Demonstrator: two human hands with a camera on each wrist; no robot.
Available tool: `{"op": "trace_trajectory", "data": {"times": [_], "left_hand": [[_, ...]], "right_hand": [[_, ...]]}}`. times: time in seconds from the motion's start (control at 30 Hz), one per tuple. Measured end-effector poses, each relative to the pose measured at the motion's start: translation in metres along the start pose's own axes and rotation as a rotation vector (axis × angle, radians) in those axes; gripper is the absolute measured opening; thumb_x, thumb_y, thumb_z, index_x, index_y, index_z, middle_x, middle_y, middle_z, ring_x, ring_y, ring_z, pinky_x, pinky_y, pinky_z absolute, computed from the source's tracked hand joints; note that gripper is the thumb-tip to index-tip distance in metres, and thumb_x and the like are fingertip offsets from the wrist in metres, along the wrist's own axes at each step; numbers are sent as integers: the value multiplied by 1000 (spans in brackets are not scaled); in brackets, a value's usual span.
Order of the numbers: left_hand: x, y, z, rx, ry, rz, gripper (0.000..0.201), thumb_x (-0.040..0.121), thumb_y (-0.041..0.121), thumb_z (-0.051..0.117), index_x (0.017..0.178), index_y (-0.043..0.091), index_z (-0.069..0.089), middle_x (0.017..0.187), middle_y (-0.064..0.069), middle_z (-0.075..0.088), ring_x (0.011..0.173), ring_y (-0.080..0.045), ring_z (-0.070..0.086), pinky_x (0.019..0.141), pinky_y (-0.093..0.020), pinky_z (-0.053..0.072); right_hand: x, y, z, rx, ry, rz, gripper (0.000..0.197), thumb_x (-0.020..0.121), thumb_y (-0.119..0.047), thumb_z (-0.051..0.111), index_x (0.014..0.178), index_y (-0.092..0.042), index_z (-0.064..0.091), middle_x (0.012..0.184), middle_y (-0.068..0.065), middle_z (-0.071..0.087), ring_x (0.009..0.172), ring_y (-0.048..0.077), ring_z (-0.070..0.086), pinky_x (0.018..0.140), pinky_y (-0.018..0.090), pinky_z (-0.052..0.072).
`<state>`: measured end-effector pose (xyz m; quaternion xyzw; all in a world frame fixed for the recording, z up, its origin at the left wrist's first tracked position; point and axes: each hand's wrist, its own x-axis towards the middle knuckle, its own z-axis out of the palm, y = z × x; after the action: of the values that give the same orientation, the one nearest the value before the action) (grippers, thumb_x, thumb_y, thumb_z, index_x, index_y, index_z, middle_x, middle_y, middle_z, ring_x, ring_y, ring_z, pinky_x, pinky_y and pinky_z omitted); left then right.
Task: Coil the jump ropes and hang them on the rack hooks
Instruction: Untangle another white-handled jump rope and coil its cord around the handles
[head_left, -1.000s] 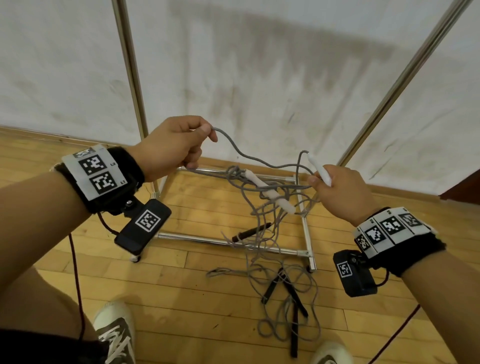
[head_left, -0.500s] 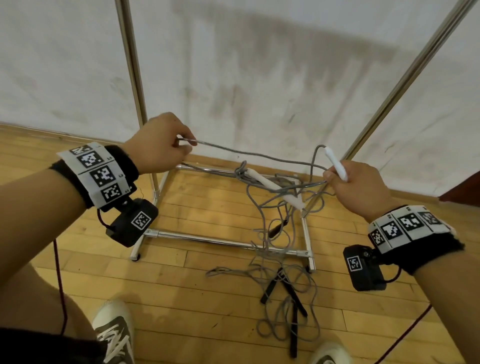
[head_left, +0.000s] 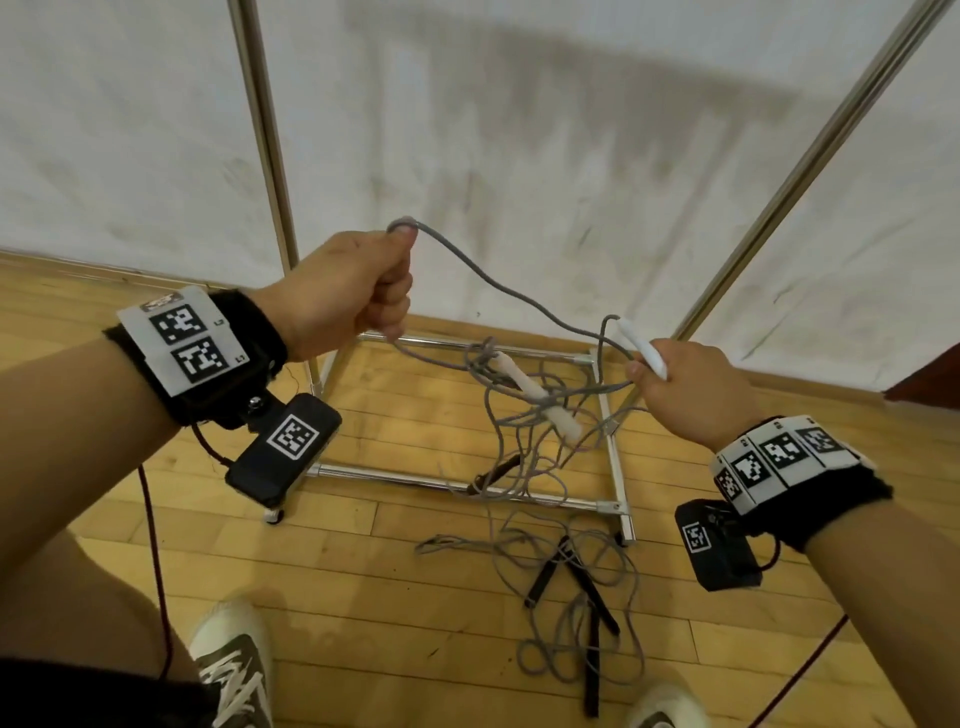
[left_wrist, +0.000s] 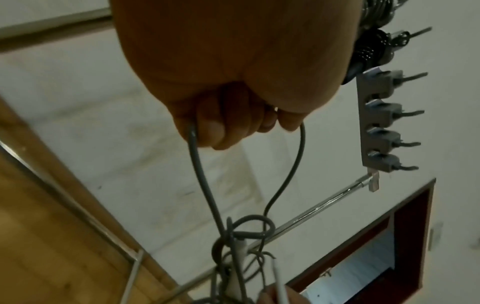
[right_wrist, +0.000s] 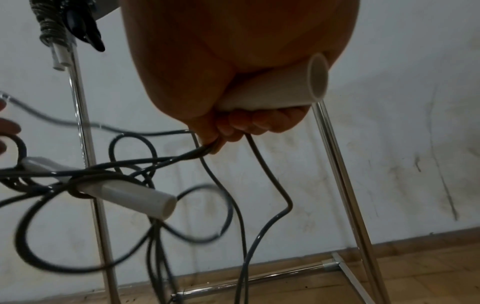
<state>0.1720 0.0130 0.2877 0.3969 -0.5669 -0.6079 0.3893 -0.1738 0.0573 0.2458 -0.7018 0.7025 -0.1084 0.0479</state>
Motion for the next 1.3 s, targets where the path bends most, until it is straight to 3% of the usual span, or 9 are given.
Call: {"op": "trace_trajectory", "data": {"times": [0.1, 0.23, 0.37, 0.5, 0.7, 0.9, 1.1, 1.2, 1.3], "left_hand": [[-2, 1, -5, 217, 69, 41, 49, 103, 35, 51, 55, 26, 46, 56, 4, 23, 45, -13, 22, 43, -23, 25], [0, 0, -17, 883, 81, 161, 45, 80, 52, 75, 62, 20, 49, 46, 9, 37, 41, -6, 34, 45, -21, 33], [1, -2, -16, 1185, -108, 111, 26, 75, 63, 72, 88, 40, 69, 44, 14, 49, 43, 0, 48, 45, -14, 33], [6, -15, -16, 1375, -167, 84, 28, 85, 53, 70, 90, 26, 78, 53, 11, 57, 50, -3, 53, 47, -13, 30], [7, -21, -15, 1052, -63, 68, 2, 88, 24, 73, 88, 23, 72, 54, 11, 45, 47, -3, 44, 48, -11, 35], [3, -25, 20, 856, -196, -6, 28, 88, 33, 73, 111, 27, 59, 89, 5, 66, 73, -12, 64, 69, -31, 55], [0, -24, 48, 958, -260, 104, 42, 79, 67, 65, 112, 42, 57, 94, 16, 59, 74, 4, 57, 62, -16, 40], [-2, -25, 52, 976, -233, 157, 11, 87, 57, 63, 90, 47, 60, 85, 16, 63, 72, 6, 58, 61, -19, 40], [0, -30, 48, 992, -150, 208, 7, 87, 37, 67, 91, 33, 62, 81, 13, 63, 68, 0, 57, 58, -15, 42]], "right_hand": [[-1, 1, -4, 29, 32, 29, 27, 98, -38, 47, 83, -20, 60, 72, 0, 59, 73, 27, 56, 66, 38, 47], [0, 6, -13, 39, 78, 38, 27, 98, -39, 47, 90, -20, 64, 75, 1, 59, 76, 28, 54, 67, 37, 44], [1, 13, -20, 59, 163, 53, 24, 97, -39, 50, 88, -22, 65, 69, -7, 53, 73, 25, 51, 63, 33, 34], [-2, 12, -18, 138, 85, -1, 30, 93, -49, 54, 79, -26, 66, 66, -5, 61, 68, 16, 58, 61, 34, 44], [-6, -8, -14, 179, -127, -151, 10, 83, -48, 69, 75, -45, 65, 69, -17, 64, 67, -4, 58, 57, 22, 35], [-4, -58, -17, 276, -75, -326, 19, 86, -45, 68, 69, -47, 59, 61, -4, 65, 61, 9, 58, 50, 19, 35], [-3, -96, -20, 403, -42, -339, 20, 84, -47, 69, 80, -28, 73, 74, -1, 71, 72, 16, 65, 70, 41, 51], [-4, -103, -19, 366, -30, -350, 24, 85, -49, 67, 82, -26, 73, 72, -3, 69, 71, 16, 63, 70, 45, 52], [-4, -101, -21, 298, -4, -317, 28, 85, -52, 65, 82, -25, 73, 69, -4, 67, 69, 17, 62, 68, 43, 52]]}}
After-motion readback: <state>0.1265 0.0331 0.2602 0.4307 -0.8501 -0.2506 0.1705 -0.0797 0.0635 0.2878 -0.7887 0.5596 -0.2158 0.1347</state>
